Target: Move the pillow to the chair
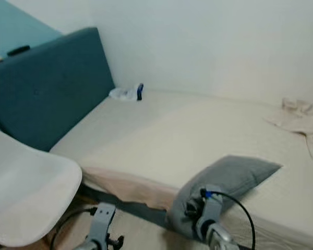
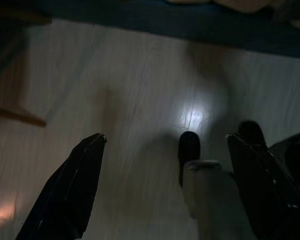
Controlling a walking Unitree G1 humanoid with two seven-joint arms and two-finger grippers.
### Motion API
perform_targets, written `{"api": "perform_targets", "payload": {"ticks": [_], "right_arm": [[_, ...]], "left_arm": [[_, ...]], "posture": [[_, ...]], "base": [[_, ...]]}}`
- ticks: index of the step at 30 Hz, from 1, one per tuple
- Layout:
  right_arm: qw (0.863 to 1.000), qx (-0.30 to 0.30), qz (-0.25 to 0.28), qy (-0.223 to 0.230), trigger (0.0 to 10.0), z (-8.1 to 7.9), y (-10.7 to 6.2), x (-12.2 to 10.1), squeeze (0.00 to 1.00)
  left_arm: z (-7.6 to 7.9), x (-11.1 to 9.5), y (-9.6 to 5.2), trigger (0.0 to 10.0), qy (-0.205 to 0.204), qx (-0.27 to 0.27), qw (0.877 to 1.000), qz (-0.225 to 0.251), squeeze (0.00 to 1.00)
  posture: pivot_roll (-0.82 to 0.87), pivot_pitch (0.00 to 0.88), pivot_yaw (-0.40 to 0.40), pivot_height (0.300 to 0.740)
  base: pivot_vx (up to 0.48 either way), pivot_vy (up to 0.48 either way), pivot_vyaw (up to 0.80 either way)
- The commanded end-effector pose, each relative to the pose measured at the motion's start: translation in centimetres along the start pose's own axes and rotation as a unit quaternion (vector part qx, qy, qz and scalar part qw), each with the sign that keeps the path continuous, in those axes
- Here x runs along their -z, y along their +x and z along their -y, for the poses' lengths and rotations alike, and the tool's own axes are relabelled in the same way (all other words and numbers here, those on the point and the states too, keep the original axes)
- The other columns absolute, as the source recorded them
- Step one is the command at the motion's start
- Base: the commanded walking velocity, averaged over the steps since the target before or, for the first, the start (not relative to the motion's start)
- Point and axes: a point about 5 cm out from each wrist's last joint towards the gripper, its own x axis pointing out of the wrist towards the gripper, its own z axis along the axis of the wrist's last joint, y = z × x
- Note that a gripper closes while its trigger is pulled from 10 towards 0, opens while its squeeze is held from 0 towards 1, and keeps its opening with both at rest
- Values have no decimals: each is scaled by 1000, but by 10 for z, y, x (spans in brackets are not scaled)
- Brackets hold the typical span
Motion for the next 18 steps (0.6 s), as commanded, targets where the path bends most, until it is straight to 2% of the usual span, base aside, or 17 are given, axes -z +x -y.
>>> {"api": "perform_targets", "payload": {"ticks": [1, 5, 8, 11, 15, 18], "right_arm": [[997, -63, 48, -6, 10000, -20, 12, -23, 0], [992, -91, 84, -3, 10000, -28, 17, -40, 0], [979, -141, 148, -7, 10000, -43, 23, -74, 0], [965, -184, 184, -16, 10000, -57, 26, -95, 0], [955, -228, 190, -25, 10000, -69, 27, -100, 0], [945, -275, 171, -41, 10000, -81, 27, -92, 0]], "left_arm": [[-3, 8, -2, 10000, 7, -4, 1000, -19, 0], [-3, 10, -2, 10000, 9, -5, 1000, -22, 0], [-3, 13, -3, 10000, 8, -6, 1000, -28, 0], [-3, 15, -4, 10000, 9, -7, 999, -33, 0], [-3, 16, -4, 10000, 8, -8, 999, -34, 0], [-3, 16, -4, 10000, 9, -10, 999, -35, 0]], "posture": [[-73, 0, 54, 740], [-73, 0, 54, 740], [-79, 0, 57, 740], [-78, 0, 55, 740], [-78, 0, 52, 740], [-77, 0, 48, 740]], "base": [[0, 0, 769], [0, 0, 769], [0, 0, 769], [0, 0, 771], [0, 0, 769], [0, 0, 769]]}}
